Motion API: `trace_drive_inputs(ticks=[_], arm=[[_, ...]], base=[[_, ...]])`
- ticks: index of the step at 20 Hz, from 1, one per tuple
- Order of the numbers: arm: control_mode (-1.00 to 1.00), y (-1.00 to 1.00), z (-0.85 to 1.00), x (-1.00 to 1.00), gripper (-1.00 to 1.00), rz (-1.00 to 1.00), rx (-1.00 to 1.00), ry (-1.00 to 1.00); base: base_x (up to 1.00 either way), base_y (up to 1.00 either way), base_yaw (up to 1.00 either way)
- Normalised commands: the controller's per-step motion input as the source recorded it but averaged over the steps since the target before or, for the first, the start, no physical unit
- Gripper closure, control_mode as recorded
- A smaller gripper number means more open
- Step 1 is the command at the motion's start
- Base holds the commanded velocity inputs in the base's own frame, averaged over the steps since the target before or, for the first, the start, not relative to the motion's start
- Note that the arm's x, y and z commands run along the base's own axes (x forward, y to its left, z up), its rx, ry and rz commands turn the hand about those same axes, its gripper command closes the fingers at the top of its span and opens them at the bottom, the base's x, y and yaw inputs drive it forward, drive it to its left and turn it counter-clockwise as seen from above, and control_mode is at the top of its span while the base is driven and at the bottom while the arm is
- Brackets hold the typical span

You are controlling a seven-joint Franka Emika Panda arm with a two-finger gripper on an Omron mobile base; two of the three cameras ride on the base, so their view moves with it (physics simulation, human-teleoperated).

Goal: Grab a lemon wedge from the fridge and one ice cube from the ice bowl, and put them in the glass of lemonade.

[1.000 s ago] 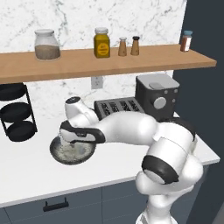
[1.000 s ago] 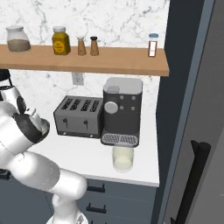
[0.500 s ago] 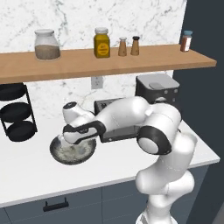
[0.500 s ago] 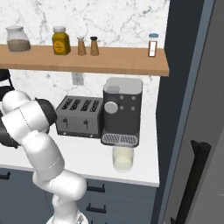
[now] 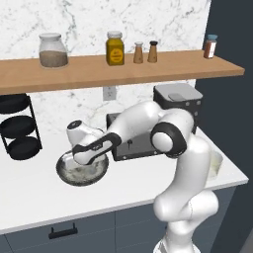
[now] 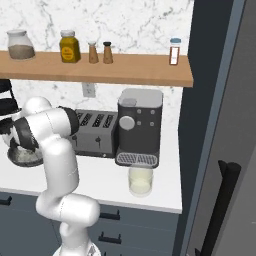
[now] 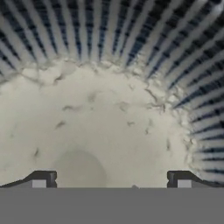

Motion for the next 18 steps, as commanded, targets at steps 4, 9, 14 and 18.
trace_drive_inputs(ticks=[4,9,14,18], arm=[[-1.0,-0.05,-0.34,0.0,-1.0,-0.06,0.0,-0.01],[-1.0,-0.25,-0.26,-0.12,-1.0,-0.07,0.0,0.0],[-1.0,-0.34,-0.17,0.0,-1.0,0.0,0.0,-0.01],[-1.0,-0.42,0.0,-0.36,-1.0,0.15,0.04,0.0]], base=[[0.0,0.0,0.0],[0.0,0.0,0.0],[0.0,0.0,0.0],[0.0,0.0,0.0]])
